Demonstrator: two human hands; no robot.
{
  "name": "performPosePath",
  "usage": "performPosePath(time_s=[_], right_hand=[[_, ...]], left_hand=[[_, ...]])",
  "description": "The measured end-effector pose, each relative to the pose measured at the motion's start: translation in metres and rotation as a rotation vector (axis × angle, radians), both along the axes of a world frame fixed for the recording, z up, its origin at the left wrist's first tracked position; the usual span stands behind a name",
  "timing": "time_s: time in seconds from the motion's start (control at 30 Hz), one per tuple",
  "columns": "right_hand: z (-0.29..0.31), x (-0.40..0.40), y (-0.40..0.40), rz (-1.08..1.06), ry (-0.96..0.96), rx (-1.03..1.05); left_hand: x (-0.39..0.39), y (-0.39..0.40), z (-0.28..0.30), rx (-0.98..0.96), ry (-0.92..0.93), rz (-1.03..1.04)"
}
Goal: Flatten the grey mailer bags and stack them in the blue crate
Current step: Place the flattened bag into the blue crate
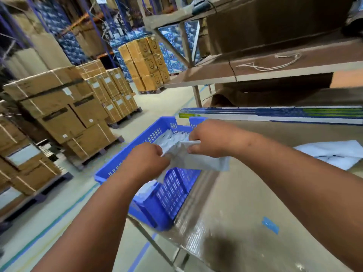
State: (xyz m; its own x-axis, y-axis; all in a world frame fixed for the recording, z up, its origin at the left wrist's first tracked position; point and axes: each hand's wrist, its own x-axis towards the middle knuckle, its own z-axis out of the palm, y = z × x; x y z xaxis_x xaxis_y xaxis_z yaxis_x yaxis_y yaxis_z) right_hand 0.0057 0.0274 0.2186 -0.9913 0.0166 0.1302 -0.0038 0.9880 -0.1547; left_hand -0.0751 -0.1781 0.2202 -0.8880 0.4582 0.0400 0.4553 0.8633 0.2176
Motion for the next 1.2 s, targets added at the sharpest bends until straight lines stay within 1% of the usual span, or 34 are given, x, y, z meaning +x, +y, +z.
performPosePath(time_s=[0.07, 0.17, 0.3, 0.37, 0.43, 0.53, 0.6, 0.7, 0.77, 0.87, 1.0, 1.1, 1.2], right_hand=[[0.017, -0.034, -0.013, 0.112, -0.015, 0.026], [0.034, -0.086, -0.034, 0.207, -0.063, 0.046], [0.042, -0.141, -0.064, 0.326, -0.164, 0.054], [0.033, -0.171, -0.071, 0.318, -0.262, 0.046], [0.017, -0.204, -0.075, 0.286, -0.362, 0.101], [-0.009, -0.236, -0.073, 0.253, -0.491, 0.183], [-0.024, -0.247, -0.076, 0.238, -0.594, 0.206], [-0.046, -0.258, -0.073, 0.164, -0.77, 0.178], [-0.06, -0.259, -0.074, 0.153, -0.845, 0.237], [-0.087, -0.258, -0.076, 0.161, -0.862, 0.416], [-0.112, -0.267, -0.078, 0.162, -0.854, 0.484], [-0.121, -0.276, -0.087, 0.259, -0.831, 0.584], [-0.133, -0.278, -0.099, 0.339, -0.845, 0.626]], left_hand=[[-0.02, -0.025, 0.007, 0.044, 0.051, 0.052], [-0.047, -0.055, 0.008, 0.135, 0.12, 0.108], [-0.084, -0.086, -0.006, 0.12, 0.103, 0.139], [-0.101, -0.1, -0.017, 0.115, 0.083, 0.173], [-0.119, -0.113, -0.031, 0.131, 0.019, 0.186], [-0.135, -0.113, -0.047, 0.111, -0.026, 0.126], [-0.142, -0.105, -0.056, 0.056, -0.042, 0.052], [-0.148, -0.085, -0.066, -0.049, -0.082, -0.076], [-0.157, -0.073, -0.079, -0.095, -0.138, -0.119], [-0.166, -0.055, -0.097, -0.203, -0.266, -0.203], [-0.167, -0.042, -0.113, -0.323, -0.407, -0.293], [-0.164, -0.038, -0.123, -0.506, -0.521, -0.343], [-0.16, -0.033, -0.127, -0.721, -0.55, -0.454]])
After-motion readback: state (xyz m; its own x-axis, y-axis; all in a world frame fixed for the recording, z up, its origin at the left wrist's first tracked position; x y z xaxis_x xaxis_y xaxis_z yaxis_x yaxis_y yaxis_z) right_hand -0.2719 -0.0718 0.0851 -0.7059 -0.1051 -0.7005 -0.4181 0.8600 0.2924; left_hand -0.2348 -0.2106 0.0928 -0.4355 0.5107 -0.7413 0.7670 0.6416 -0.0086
